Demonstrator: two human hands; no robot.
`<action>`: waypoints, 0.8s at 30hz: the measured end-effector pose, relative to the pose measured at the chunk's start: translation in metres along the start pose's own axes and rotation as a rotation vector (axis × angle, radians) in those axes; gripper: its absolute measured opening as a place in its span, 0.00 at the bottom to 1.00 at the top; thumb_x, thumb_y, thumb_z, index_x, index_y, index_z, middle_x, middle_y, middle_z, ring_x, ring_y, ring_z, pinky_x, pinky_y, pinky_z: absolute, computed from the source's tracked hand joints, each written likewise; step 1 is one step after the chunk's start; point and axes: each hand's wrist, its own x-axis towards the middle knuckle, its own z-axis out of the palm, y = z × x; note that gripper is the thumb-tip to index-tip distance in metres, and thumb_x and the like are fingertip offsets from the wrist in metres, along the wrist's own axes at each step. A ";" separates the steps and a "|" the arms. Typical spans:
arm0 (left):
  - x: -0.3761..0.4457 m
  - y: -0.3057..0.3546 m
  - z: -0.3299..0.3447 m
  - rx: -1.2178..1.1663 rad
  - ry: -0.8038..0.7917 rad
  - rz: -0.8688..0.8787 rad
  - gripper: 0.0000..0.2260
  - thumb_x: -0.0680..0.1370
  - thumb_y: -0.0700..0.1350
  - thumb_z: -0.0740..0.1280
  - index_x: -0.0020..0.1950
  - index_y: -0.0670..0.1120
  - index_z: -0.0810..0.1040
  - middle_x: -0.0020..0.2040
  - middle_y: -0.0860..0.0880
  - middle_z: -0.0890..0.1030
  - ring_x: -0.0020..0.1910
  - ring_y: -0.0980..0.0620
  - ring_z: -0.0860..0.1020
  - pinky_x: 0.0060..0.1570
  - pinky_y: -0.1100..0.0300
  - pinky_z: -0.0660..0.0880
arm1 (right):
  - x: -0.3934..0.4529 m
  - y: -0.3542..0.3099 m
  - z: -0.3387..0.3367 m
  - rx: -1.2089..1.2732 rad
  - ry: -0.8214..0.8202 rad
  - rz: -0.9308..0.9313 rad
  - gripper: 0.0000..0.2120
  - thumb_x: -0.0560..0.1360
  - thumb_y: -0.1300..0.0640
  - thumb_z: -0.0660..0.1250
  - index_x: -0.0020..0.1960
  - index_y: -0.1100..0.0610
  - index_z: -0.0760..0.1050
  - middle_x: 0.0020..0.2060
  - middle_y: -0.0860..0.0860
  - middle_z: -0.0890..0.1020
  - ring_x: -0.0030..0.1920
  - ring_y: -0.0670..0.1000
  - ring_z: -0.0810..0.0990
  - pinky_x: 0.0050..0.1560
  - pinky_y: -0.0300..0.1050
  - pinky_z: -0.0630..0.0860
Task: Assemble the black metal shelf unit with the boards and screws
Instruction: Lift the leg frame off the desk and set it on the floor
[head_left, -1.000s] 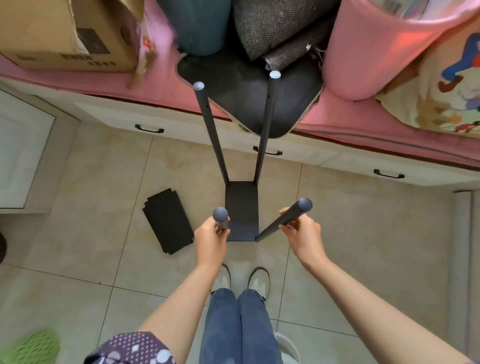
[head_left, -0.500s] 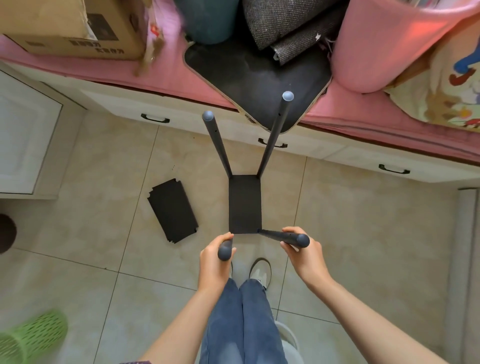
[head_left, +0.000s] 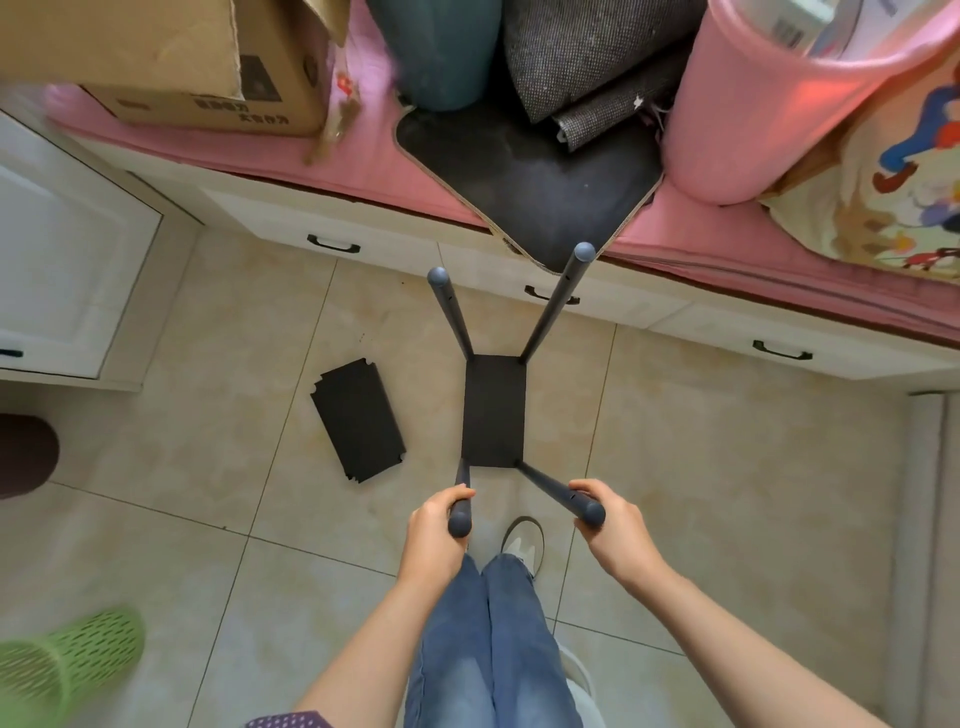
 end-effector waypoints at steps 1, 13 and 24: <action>-0.002 0.002 -0.003 0.031 -0.004 0.003 0.19 0.77 0.29 0.66 0.63 0.47 0.80 0.59 0.50 0.78 0.56 0.54 0.75 0.53 0.71 0.71 | -0.003 -0.003 -0.004 -0.023 -0.008 -0.004 0.18 0.76 0.67 0.65 0.63 0.53 0.75 0.54 0.53 0.81 0.49 0.50 0.76 0.46 0.36 0.72; -0.096 0.040 -0.068 -0.069 0.058 0.044 0.16 0.81 0.36 0.63 0.57 0.58 0.77 0.53 0.57 0.81 0.55 0.56 0.78 0.54 0.66 0.74 | -0.083 -0.077 -0.054 -0.208 -0.051 -0.179 0.19 0.77 0.65 0.64 0.67 0.55 0.74 0.61 0.51 0.79 0.62 0.49 0.76 0.60 0.35 0.67; -0.200 0.017 -0.145 -0.230 0.299 0.022 0.13 0.83 0.44 0.62 0.66 0.56 0.76 0.47 0.58 0.81 0.45 0.62 0.78 0.40 0.74 0.72 | -0.152 -0.176 -0.007 -0.115 -0.083 -0.340 0.10 0.81 0.59 0.62 0.61 0.56 0.77 0.54 0.50 0.82 0.55 0.47 0.79 0.56 0.40 0.74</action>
